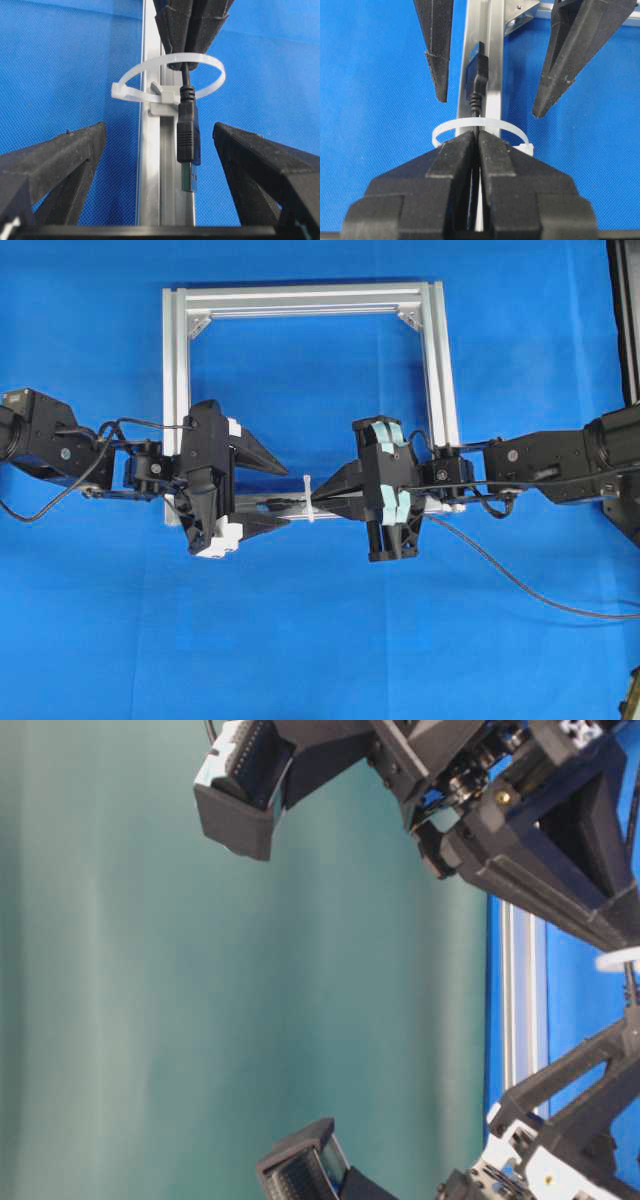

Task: Insert the wire through the string loop located in the center.
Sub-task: 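Close the left gripper on the USB plug past the loop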

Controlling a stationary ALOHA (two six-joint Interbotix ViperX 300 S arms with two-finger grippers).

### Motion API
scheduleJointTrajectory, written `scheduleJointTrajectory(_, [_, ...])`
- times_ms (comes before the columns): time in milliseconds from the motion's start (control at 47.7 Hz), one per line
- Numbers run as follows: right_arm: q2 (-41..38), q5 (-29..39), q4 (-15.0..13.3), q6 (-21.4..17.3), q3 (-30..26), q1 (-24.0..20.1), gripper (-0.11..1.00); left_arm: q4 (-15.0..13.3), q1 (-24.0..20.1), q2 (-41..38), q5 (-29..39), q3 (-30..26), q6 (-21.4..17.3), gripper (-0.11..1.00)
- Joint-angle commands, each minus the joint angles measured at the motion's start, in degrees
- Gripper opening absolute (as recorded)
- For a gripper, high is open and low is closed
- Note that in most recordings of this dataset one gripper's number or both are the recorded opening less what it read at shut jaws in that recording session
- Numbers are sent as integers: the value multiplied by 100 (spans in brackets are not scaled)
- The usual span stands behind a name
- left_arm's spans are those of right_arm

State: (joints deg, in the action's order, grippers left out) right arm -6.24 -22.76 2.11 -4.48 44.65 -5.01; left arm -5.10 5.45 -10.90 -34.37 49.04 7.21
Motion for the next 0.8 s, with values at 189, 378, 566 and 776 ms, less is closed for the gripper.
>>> scheduleJointTrajectory(189, [70,-44,-9,0,-53,18,0,0,0,97,-53,-62,9,91])
scheduleJointTrajectory(378, [70,-44,-9,0,-53,18,0,0,-9,88,18,-70,9,89])
scheduleJointTrajectory(566, [70,-35,-9,0,-53,18,0,0,-9,97,9,-35,0,52])
scheduleJointTrajectory(776, [70,-35,-9,0,-53,18,0,0,-9,97,-9,-26,-9,5])
